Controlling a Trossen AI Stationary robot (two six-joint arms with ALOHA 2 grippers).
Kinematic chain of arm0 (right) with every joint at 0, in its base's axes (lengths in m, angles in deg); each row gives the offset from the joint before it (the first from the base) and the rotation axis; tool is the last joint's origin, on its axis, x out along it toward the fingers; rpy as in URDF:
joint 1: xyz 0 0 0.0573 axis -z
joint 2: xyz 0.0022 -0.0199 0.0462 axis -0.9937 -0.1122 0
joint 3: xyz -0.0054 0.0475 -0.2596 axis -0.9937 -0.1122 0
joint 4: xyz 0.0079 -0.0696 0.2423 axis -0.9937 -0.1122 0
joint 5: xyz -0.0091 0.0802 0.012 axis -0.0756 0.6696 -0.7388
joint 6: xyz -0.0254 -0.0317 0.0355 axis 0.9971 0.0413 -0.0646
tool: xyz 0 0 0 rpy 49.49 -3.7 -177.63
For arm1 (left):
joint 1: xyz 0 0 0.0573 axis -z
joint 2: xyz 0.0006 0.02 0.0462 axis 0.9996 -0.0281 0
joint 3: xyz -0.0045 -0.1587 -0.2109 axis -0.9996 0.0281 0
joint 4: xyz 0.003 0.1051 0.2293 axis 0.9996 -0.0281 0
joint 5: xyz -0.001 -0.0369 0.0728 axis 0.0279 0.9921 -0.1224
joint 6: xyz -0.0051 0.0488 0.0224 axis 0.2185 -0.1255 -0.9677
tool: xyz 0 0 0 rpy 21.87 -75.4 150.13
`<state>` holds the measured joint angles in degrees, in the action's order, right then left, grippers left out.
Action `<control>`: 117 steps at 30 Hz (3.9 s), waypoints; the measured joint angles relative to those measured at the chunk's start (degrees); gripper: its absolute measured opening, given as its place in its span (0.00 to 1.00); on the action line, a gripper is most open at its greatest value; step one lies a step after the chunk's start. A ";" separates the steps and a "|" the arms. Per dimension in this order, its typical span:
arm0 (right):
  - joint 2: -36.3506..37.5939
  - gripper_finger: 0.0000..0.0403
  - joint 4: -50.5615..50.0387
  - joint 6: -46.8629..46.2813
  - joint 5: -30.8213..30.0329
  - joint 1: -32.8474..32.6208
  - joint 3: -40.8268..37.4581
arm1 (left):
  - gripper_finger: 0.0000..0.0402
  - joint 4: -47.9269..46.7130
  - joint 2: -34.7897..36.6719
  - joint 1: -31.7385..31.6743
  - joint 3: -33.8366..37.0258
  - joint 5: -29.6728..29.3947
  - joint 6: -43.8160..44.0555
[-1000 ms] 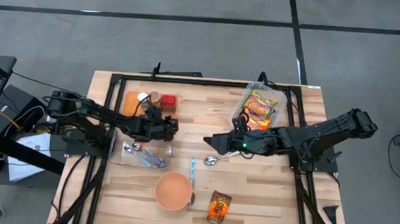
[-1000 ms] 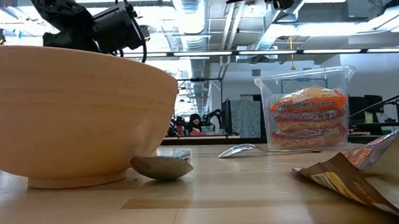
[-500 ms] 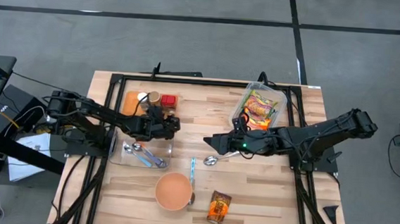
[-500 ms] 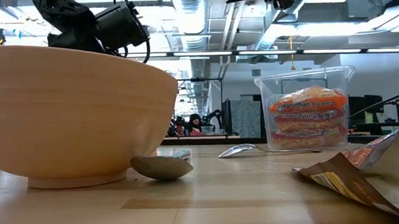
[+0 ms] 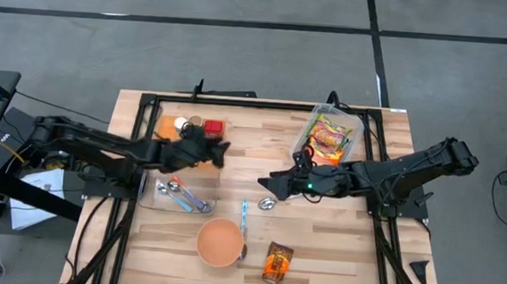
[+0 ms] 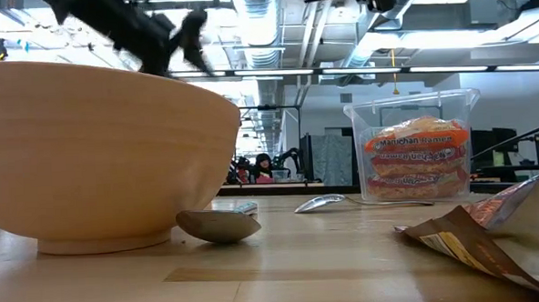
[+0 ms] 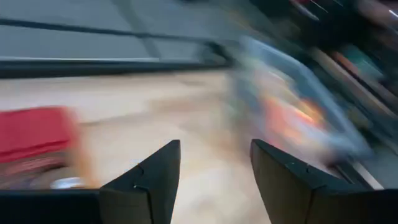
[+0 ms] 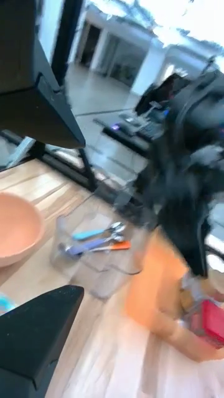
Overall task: Pick & Place Food Item
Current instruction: Put the silver spoon into the bottom transparent bin
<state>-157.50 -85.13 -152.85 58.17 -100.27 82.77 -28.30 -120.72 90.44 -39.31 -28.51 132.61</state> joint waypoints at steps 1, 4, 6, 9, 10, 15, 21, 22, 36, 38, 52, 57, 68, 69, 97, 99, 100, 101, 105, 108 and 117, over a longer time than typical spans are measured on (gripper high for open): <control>0.00 0.92 -0.82 0.27 0.67 -0.17 0.00 | 0.46 0.82 1.88 0.44 0.00 4.08 -4.70; 0.00 0.92 -2.55 2.26 2.45 -1.05 -0.04 | 0.45 4.35 6.60 2.17 0.00 20.41 -17.12; 0.00 0.92 -3.25 3.83 4.22 -1.84 -0.02 | 0.44 5.61 9.23 4.06 -0.04 31.22 -22.04; 0.00 0.92 -5.28 6.73 7.04 -3.12 -0.02 | 0.43 5.44 11.93 7.91 -0.01 38.48 -24.75; 0.00 0.92 -6.34 7.96 8.21 -3.49 -0.02 | 0.42 5.38 12.57 9.39 0.02 38.70 -25.33; -0.17 0.92 -13.62 15.31 11.71 -6.26 -0.02 | 0.40 6.49 13.64 14.82 0.02 36.45 -27.42; -0.20 0.92 -22.99 34.57 11.73 -8.12 -0.04 | 0.39 7.28 13.66 17.22 0.02 31.32 -27.52; -0.20 0.92 -23.99 38.27 11.60 -8.03 -0.03 | 0.38 7.31 13.66 17.22 0.02 31.23 -27.52; -14.68 0.79 -23.99 58.39 13.14 -0.50 -0.11 | 0.37 7.38 13.64 17.19 0.02 31.18 -26.90; -17.99 0.76 -23.24 58.36 15.31 0.25 -0.11 | 0.37 7.42 13.64 17.19 0.02 31.16 -26.88; -29.00 0.68 -21.75 54.49 17.23 3.19 -0.07 | 0.37 7.73 13.64 17.19 0.02 31.08 -25.09; -29.00 0.68 -20.25 55.15 18.76 3.18 -0.07 | 0.37 7.75 13.64 17.19 0.02 31.01 -25.07; -28.98 0.68 -17.34 54.46 29.88 4.86 0.00 | 0.37 7.75 13.64 17.19 0.02 30.79 -25.07; -28.98 0.68 -17.35 54.16 29.98 4.83 0.00 | 0.37 7.75 13.64 17.19 0.02 30.79 -25.07; -29.31 0.68 -15.61 54.49 27.63 4.90 -0.09 | 0.37 7.73 13.64 17.17 0.02 30.19 -24.87; -29.31 0.68 -15.58 54.48 27.69 4.90 -0.09 | 0.37 7.73 13.64 17.17 0.02 29.67 -24.87; -29.31 0.68 -15.59 54.34 27.76 4.89 -0.09 | 0.37 7.73 13.64 17.17 0.02 29.50 -24.87; -29.31 0.68 -15.59 54.09 27.80 4.88 -0.09 | 0.37 7.73 13.64 17.17 0.02 29.42 -24.87; -29.29 0.68 -15.35 52.68 27.81 4.87 -0.09 | 0.37 7.71 13.64 17.17 0.02 29.28 -24.87; -29.29 0.68 -14.50 52.57 27.81 4.87 -0.09 | 0.37 7.71 13.64 17.17 0.02 29.28 -24.87; -32.18 0.68 -13.56 52.52 28.69 4.78 0.26 | 0.37 7.72 13.64 17.17 0.02 29.30 -24.87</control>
<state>-189.69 -98.69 -100.33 86.87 -95.49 83.04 -20.58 -107.08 107.61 -39.29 0.79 107.74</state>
